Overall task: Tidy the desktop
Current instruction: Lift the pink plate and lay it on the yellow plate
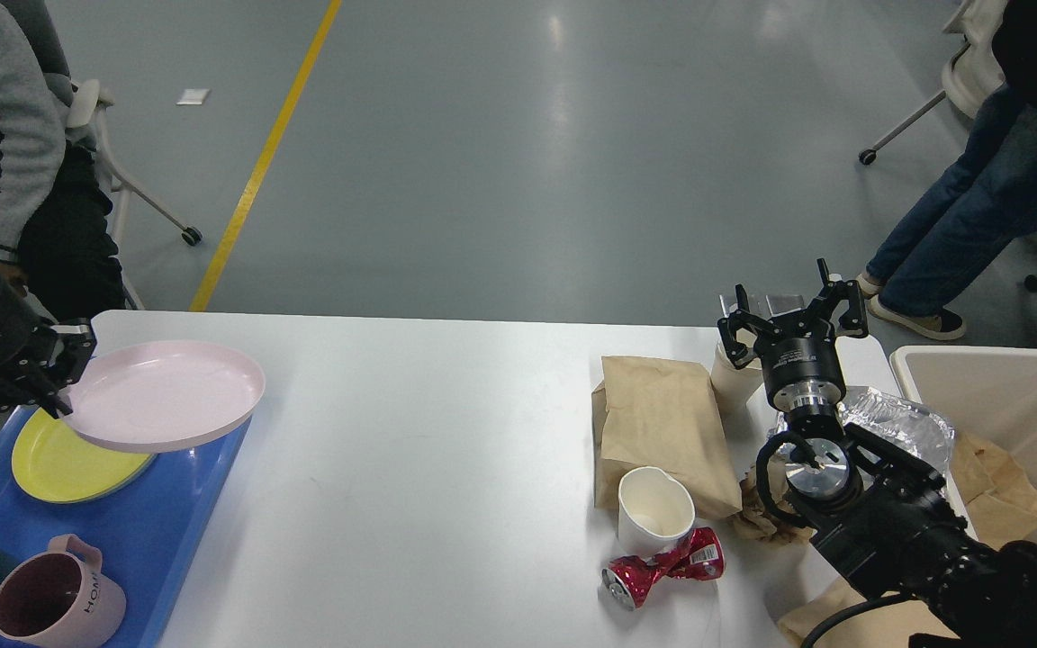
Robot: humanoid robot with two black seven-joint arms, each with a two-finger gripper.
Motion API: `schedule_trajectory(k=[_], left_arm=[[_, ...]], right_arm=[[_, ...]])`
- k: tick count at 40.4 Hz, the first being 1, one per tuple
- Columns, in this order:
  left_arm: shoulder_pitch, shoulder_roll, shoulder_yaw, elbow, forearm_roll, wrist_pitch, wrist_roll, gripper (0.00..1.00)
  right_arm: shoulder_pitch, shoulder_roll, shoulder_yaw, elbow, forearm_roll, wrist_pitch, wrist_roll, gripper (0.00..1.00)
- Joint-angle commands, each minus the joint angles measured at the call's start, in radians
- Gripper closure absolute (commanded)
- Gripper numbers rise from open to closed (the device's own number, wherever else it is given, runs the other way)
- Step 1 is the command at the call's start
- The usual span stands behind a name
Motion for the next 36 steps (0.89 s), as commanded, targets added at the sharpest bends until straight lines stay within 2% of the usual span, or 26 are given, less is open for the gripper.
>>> schedule_trajectory(k=[1,7,12,20,27,31,36], left_arm=[[0.081,0.043,0.008,0.024,0.021,0.107,-0.012,1.00],[0.263,0.055,-0.013,0.110,0.053,0.311,-0.070,1.00],[0.403,0.052,-0.064,0.164,0.055,0.429,-0.136,1.00],[0.506,0.057,-0.166,0.173,0.053,0.581,-0.152,1.00],[0.602,0.051,-0.251,0.202,0.049,0.742,-0.208,1.00],[0.658,0.048,-0.312,0.210,0.049,0.789,-0.213,1.00],[0.693,0.046,-0.343,0.221,0.049,0.799,-0.214,1.00]], right_arm=[[-0.001,0.000,0.000,-0.001,0.000,0.000,0.000,0.00],[0.001,0.000,0.000,-0.001,0.000,0.000,0.000,0.00],[-0.001,0.001,0.000,-0.001,0.000,0.000,0.000,0.00],[-0.001,0.000,0.000,-0.001,-0.001,0.000,0.000,0.00],[-0.001,0.000,0.000,-0.001,-0.001,0.000,0.000,0.00],[-0.001,0.000,0.000,-0.001,0.000,0.000,0.000,0.00],[-0.001,0.000,0.000,-0.001,-0.001,0.000,0.000,0.00]])
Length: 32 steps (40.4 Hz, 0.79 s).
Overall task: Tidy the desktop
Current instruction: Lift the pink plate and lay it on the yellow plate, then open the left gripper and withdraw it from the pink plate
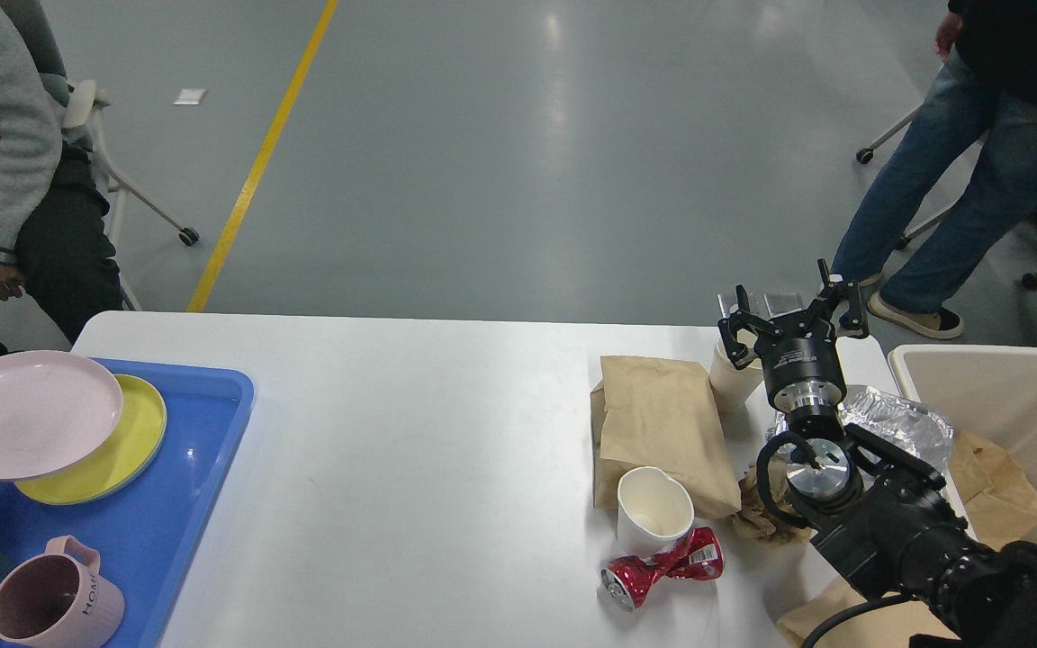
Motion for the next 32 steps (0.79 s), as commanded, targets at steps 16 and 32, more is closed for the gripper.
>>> schedule_trajectory(k=[16,32], left_arm=[[0.114,-0.083,-0.091,0.090,-0.009,0.102,-0.006,0.95],[0.123,-0.120,-0.098,0.090,-0.005,0.104,-0.006,0.76]], right_arm=[[0.000,0.000,0.000,0.001,0.000,0.000,0.000,0.00],[0.000,0.000,0.000,0.001,0.000,0.000,0.000,0.00]])
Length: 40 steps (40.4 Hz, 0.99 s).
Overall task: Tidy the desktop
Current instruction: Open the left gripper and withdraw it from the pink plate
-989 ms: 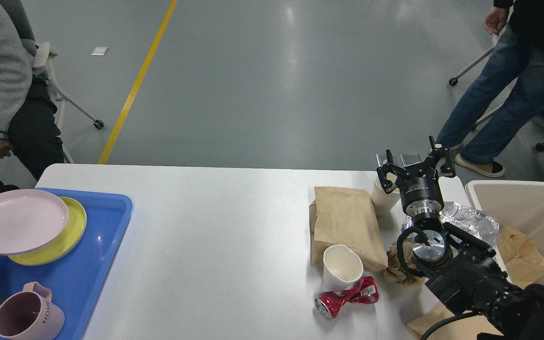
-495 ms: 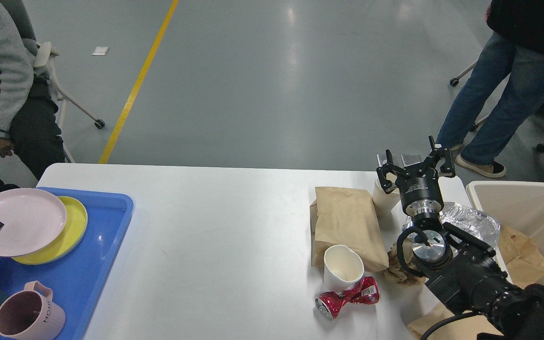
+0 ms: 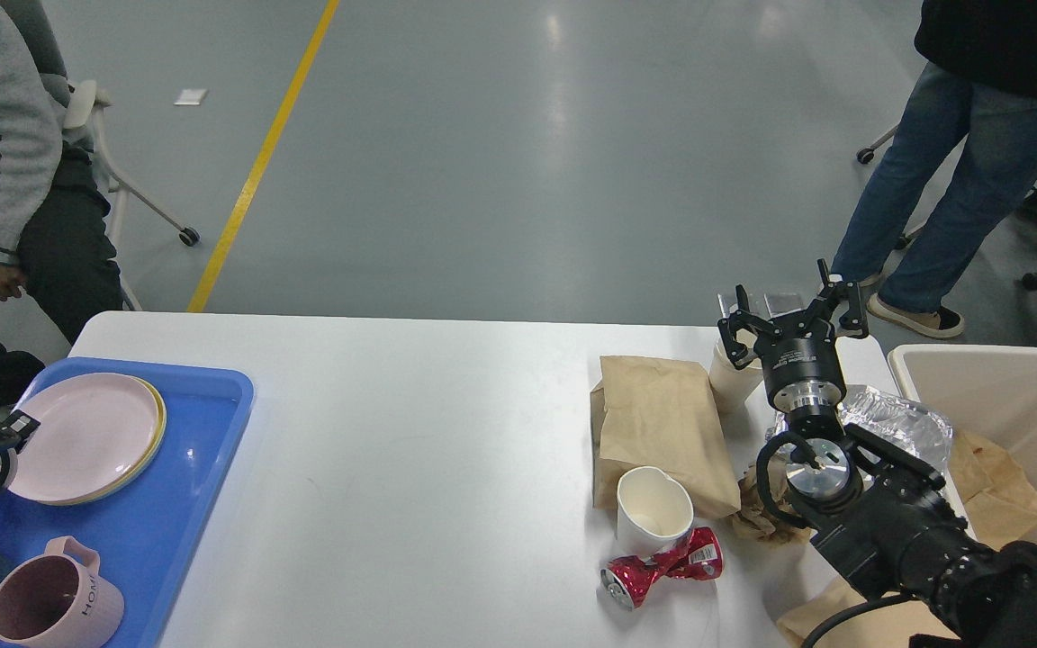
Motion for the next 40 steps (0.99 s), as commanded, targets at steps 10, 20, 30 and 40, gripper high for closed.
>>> schedule_trajectory(k=[10,20,30,40], left_arm=[[-0.002,-0.016,0.000,-0.011,0.008,-0.006,0.005,0.51],[-0.071,0.031,-0.014,-0.062,0.008,-0.020,0.014,0.08],[-0.106,0.096,-0.033,-0.083,0.010,-0.122,0.018,0.04],[-0.166,0.128,-0.043,-0.083,0.010,-0.385,0.014,0.04]], right_arm=[[0.002,0.000,0.000,0.000,0.000,0.000,0.000,0.00],[0.002,0.000,0.000,0.001,0.000,0.000,0.000,0.00],[0.000,0.000,0.000,0.000,0.000,0.000,0.000,0.00],[0.000,0.000,0.000,0.000,0.000,0.000,0.000,0.00]])
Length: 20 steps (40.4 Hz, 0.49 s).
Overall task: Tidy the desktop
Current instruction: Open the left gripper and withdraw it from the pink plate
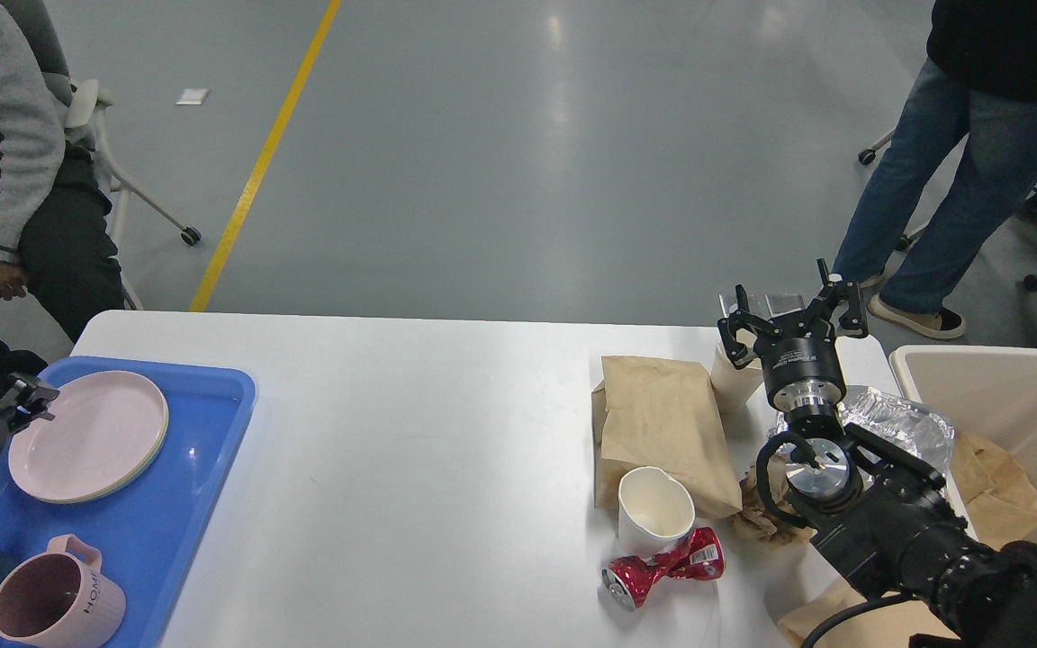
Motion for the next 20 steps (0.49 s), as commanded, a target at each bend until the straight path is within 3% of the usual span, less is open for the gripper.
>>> schedule_trajectory(k=[1,5,10,20], left_arm=[[-0.046,0.007,-0.009,0.000,0.000,-0.139,-0.005,0.04],[-0.055,0.007,-0.055,0.000,0.000,-0.233,-0.002,0.04],[-0.046,0.016,-0.138,0.000,0.001,-0.288,-0.016,0.04],[-0.036,0.076,-0.213,0.012,0.003,-0.274,-0.016,0.03]], right_arm=[[0.000,0.000,0.000,-0.001,0.000,0.000,0.000,0.00],[0.000,0.000,0.000,-0.001,0.000,0.000,0.000,0.00],[0.000,0.000,0.000,-0.001,0.000,0.000,0.000,0.00],[0.000,0.000,0.000,0.000,0.000,0.000,0.000,0.00]])
